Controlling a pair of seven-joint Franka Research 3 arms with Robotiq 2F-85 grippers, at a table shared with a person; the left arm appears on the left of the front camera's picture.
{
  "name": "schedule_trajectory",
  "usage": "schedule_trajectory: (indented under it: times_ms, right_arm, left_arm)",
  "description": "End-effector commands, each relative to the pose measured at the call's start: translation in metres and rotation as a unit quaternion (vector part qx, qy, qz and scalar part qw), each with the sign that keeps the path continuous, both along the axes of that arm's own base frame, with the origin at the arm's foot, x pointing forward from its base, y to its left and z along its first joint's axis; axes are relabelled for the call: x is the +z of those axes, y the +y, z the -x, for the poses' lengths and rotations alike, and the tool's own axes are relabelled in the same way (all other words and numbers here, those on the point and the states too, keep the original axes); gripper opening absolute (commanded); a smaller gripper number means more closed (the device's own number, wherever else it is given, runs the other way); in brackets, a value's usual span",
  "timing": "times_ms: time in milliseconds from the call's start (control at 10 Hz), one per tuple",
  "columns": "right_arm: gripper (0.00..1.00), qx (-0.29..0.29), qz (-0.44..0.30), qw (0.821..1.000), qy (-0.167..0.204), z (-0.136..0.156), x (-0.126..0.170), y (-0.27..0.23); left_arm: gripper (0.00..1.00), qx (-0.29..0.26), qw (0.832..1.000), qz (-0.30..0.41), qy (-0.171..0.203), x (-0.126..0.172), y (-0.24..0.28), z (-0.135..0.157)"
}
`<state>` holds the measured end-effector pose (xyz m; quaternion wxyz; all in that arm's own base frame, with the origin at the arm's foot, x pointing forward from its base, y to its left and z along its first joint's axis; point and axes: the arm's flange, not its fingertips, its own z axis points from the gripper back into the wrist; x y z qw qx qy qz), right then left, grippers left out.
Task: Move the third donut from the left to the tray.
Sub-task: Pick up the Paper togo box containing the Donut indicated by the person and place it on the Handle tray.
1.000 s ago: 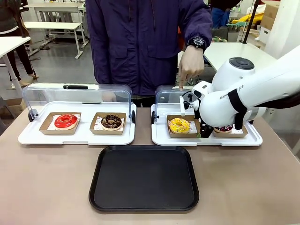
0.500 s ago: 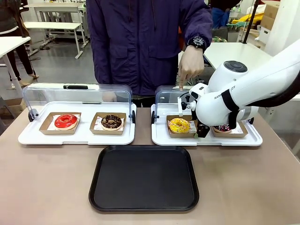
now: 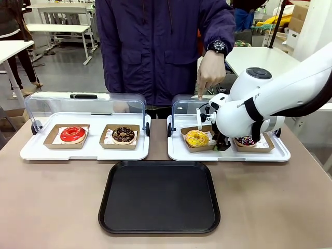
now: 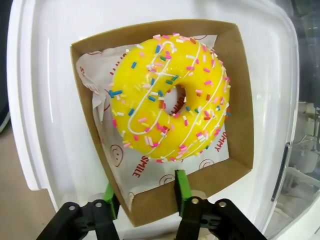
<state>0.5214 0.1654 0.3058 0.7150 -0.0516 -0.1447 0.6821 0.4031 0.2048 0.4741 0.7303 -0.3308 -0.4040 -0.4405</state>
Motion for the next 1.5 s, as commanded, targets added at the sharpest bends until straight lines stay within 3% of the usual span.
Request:
schedule_trajectory:
  times_ms: [0, 700, 800, 900, 1100, 1200, 1400]
  right_arm:
    - [0.00, 0.010, -0.004, 1.000, 0.015, -0.004, 0.003, -0.001]
    - [0.00, -0.007, -0.015, 0.999, 0.041, 0.002, 0.004, -0.003]
    - [0.00, 0.025, -0.023, 0.994, 0.105, -0.005, 0.006, -0.001]
    - [0.00, 0.000, 0.003, 1.000, 0.028, 0.001, 0.000, 0.003]
    - [0.00, 0.000, 0.003, 1.000, 0.028, 0.001, 0.000, 0.003]
    - [0.02, 0.005, -0.004, 0.999, 0.046, -0.001, 0.002, 0.005]
    - [0.02, -0.004, 0.002, 1.000, -0.001, 0.039, 0.032, 0.007]
  left_arm:
    - [1.00, -0.005, 1.000, 0.003, -0.005, 0.002, 0.000, 0.002]
    - [1.00, -0.005, 1.000, 0.003, -0.005, 0.002, 0.000, 0.002]
    - [1.00, -0.005, 1.000, 0.003, -0.005, 0.002, 0.000, 0.002]
    - [1.00, -0.005, 1.000, 0.003, -0.005, 0.002, 0.000, 0.002]
    - [1.00, -0.005, 1.000, 0.003, -0.005, 0.002, 0.000, 0.002]
    - [1.00, -0.005, 1.000, 0.003, -0.005, 0.002, 0.000, 0.002]
    - [1.00, -0.005, 1.000, 0.003, -0.005, 0.002, 0.000, 0.002]
